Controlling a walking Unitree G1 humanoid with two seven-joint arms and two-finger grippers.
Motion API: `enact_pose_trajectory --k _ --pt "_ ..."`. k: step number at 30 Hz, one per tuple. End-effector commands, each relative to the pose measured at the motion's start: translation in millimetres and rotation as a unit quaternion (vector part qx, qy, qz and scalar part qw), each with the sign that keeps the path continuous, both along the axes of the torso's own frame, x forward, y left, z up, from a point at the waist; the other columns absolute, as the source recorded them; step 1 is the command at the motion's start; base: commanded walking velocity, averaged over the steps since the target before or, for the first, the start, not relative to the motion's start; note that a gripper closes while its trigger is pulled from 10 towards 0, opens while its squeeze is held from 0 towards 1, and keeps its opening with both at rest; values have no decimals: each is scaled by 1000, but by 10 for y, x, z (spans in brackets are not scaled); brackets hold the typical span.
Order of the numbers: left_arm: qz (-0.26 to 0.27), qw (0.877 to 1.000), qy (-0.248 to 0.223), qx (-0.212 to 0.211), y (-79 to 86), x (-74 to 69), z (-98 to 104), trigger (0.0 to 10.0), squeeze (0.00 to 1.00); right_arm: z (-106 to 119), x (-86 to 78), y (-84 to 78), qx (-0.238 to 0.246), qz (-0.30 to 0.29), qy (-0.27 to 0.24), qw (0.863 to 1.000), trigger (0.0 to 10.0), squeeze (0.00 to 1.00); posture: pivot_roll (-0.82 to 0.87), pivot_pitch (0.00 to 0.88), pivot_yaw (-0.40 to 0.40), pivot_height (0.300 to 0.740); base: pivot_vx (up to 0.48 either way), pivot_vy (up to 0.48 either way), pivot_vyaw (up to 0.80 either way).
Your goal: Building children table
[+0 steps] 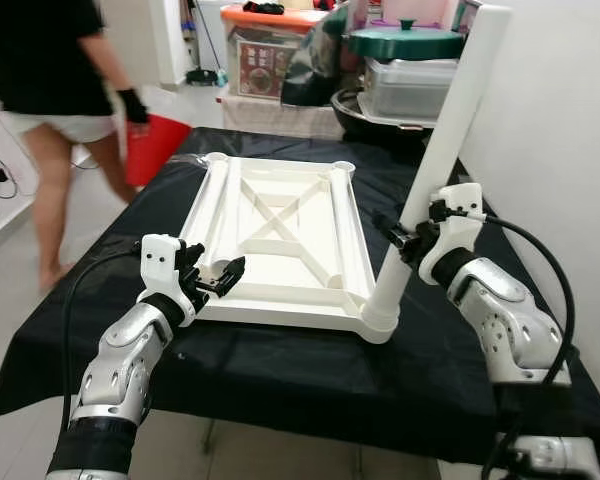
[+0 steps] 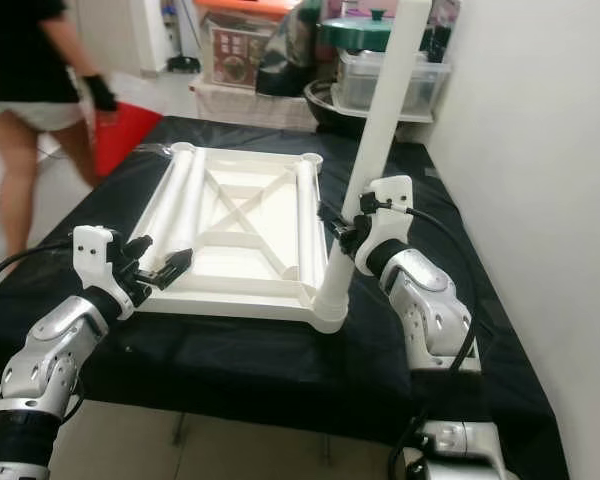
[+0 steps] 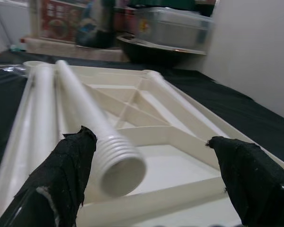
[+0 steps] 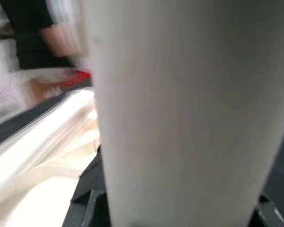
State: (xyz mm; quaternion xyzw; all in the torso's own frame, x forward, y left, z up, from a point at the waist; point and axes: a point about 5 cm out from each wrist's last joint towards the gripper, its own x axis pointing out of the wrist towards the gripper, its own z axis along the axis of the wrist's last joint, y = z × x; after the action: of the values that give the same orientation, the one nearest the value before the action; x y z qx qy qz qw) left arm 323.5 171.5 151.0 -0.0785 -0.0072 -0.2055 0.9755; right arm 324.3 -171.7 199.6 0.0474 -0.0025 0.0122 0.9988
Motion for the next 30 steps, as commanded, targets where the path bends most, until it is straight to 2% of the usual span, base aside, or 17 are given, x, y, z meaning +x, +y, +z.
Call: enact_pose_trajectory --k 1,8,9,10,11,12,13,16,17,18,19,20,21,24,26,28,30 --pt "14 1000 -7 -11 -57 27 31 10000 0 -361 -178 -103 -16 -119 93 988 0 0 81 0 -52 740 0 0 0" --pt "10 1000 -6 -23 -178 48 29 10000 0 -326 -199 -24 -25 -150 90 984 0 0 77 0 -45 740 0 0 0" --pt "3 1000 -7 -25 -229 56 39 10000 0 -296 -161 -17 -21 -148 92 985 9020 0 73 0 -47 740 0 0 0" --pt "3 1000 -7 -25 -229 56 39 10000 0 -296 -161 -17 -21 -148 92 985 9020 0 73 0 -47 740 0 0 0" --pt "0 1000 -6 -25 -250 65 32 10000 0 -259 -123 1 -8 -134 87 987 10000 565 65 0 -50 740 0 0 0" --pt "0 1000 -6 -25 -250 65 32 10000 0 -259 -123 1 -8 -134 87 987 10000 565 65 0 -50 740 0 0 0" --pt "1 1000 -4 -24 -253 71 21 10000 0 -202 -105 2 4 -118 71 990 10000 1000 64 0 -56 740 0 0 0" --pt "3 1000 -3 -27 -236 62 9 10000 0 -32 -76 -7 13 -74 28 997 10000 1000 66 0 -56 740 0 0 0" --pt "4 1000 -2 -27 -230 57 9 10000 0 33 -81 -6 6 -66 16 998 10000 941 66 0 -56 740 0 0 0" --pt "1 1000 -2 -27 -225 47 8 10000 0 116 -83 -13 13 -33 -2 999 10000 0 61 0 -53 740 0 0 0" --pt "1 1000 -2 -27 -225 47 8 10000 0 116 -83 -13 13 -33 -2 999 10000 0 61 0 -53 740 0 0 0" --pt "-1 1000 0 -22 -208 42 -6 10000 0 231 -92 -73 27 47 -30 998 10000 0 63 0 -55 740 0 0 0" --pt "-1 1000 0 -22 -208 42 -6 10000 0 231 -92 -73 27 47 -30 998 10000 0 63 0 -55 740 0 0 0" --pt "1 1000 -5 -18 -175 73 31 10000 0 331 -220 -292 -15 176 -76 981 10000 0 62 0 -58 740 0 0 0" --pt "1 1000 -7 -17 -171 79 39 10000 0 337 -257 -321 -23 205 -80 975 10000 0 59 0 -58 740 0 0 0" --pt "1 1000 -6 -13 -171 90 16 10000 0 310 -366 -270 3 304 -80 949 10000 0 52 0 -57 740 0 0 0" --pt "-1 1000 -6 -12 -204 92 10 10000 0 215 -474 -144 -4 390 -64 919 10000 0 64 0 -64 740 0 0 0"
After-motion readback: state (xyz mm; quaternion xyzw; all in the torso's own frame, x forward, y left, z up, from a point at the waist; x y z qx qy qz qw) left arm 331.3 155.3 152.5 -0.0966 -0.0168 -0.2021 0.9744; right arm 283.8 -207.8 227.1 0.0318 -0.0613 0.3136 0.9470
